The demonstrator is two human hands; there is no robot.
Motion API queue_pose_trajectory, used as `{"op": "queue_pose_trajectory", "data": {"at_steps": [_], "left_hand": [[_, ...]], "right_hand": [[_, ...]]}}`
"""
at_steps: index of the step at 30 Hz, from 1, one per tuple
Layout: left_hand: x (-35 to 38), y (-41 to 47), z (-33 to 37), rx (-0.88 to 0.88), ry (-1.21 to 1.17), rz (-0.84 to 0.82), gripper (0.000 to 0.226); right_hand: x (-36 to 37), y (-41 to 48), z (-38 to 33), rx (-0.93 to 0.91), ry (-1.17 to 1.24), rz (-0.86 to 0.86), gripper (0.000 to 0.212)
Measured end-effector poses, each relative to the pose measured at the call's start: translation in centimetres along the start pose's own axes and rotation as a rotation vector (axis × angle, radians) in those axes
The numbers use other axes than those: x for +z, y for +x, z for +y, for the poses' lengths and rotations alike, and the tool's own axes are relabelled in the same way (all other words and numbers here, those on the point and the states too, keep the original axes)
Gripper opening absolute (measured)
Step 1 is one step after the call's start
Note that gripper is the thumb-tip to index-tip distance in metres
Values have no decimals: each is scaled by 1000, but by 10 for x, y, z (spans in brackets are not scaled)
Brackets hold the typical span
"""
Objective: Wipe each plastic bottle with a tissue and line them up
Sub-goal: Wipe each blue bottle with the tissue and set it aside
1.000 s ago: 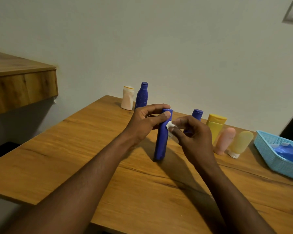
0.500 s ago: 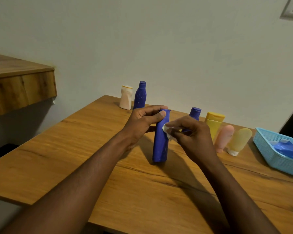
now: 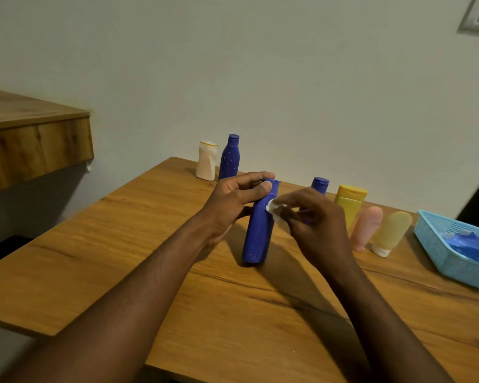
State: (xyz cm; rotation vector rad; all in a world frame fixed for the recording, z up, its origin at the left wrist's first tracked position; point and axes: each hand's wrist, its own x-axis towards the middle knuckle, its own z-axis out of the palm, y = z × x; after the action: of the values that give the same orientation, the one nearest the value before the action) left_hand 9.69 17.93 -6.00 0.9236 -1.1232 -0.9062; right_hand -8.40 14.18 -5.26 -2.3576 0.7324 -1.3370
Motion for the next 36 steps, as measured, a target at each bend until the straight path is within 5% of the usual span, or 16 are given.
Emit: {"op": "queue_pose_trajectory", "data": {"at_steps": [5, 15, 25, 29, 33, 36], "left_hand": [[5, 1, -1, 3, 21, -20, 28], [0, 2, -6, -20, 35, 103, 28], [7, 0, -7, -10, 62, 2, 30], [6, 0, -7, -19, 60, 5, 30], [4, 1, -8, -40, 47, 45, 28], [5, 1, -8, -45, 46, 63, 27]], "right_hand": [[-1, 1, 1, 1, -5, 96, 14], [-3, 0, 0, 136, 69, -352, 15], [-3, 3, 3, 83, -35, 123, 16], [-2, 3, -2, 3, -37, 56, 18], [-3, 3, -2, 102, -17, -122, 16], [-5, 4, -1, 167, -4, -101, 10]]}}
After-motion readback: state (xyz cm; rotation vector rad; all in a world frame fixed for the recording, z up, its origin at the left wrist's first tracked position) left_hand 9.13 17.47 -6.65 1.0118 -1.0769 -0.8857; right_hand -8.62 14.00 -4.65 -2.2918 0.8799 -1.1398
